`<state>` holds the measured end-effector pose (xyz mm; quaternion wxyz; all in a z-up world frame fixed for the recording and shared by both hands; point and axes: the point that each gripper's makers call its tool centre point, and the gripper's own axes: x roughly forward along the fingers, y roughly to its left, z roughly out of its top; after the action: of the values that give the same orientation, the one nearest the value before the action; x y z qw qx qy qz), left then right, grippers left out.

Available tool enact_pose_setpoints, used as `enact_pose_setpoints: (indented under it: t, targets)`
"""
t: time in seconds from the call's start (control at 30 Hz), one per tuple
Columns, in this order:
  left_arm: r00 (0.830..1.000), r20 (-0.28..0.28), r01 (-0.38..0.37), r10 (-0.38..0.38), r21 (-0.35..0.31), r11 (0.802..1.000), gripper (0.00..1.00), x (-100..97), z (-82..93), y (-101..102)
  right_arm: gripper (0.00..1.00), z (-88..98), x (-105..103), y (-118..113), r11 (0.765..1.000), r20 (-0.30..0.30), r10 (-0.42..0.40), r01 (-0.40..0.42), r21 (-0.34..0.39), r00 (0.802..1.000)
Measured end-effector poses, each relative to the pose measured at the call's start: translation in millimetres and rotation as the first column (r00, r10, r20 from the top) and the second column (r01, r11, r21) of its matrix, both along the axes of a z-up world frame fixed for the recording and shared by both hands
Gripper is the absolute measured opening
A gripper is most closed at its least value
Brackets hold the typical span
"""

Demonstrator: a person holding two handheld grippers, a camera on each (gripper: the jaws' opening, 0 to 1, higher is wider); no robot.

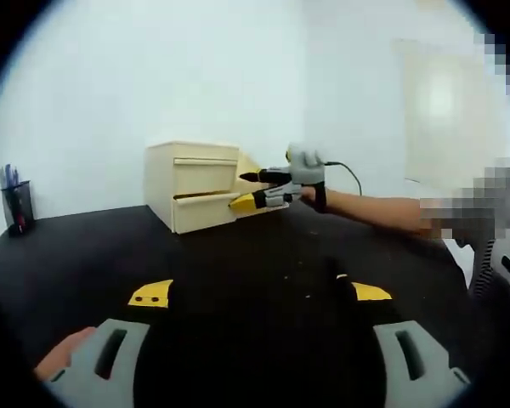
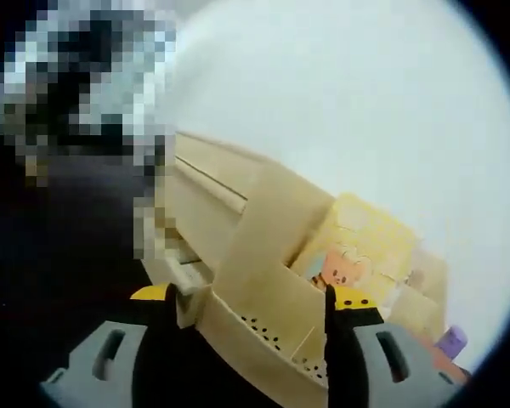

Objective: Open the drawer, pick up the cosmetic bottles from the table one by one, place them into the drawer, release the gripper, close the drawer, and move the gripper away

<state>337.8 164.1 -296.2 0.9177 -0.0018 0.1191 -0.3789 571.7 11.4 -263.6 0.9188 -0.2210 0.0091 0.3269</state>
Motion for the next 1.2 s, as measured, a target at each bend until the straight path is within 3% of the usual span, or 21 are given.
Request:
enact_pose_setpoints:
  t: [0.43,0.73,1.0,1.2]
  targets:
    - [1.0,-0.003,0.006,-0.006,0.013,1.0,0.75,-0.6,-2.0,0,0.64,-0.7,10,2,1.0,0.026,-0.021,0.021,-0.007,0.999]
    - [1.0,0.003,-0.007,0.007,0.008,1.0,0.73,1.5,0.5,4,0.61,1.1,1,1,1.0,0.044,-0.007,0.008,-0.024,0.999]
    - [0.999,0.025,-0.029,0.031,-0.065,0.997,0.67,0.5,15.6,7,0.55,35.3,-38,-8,0.997,0.054,0.058,-0.06,0.044,0.997]
    - [0.999,0.026,-0.042,0.044,-0.068,0.997,0.66,2.6,15.9,6,0.48,65.7,-65,-11,0.975,0.045,0.201,-0.204,0.085,0.979]
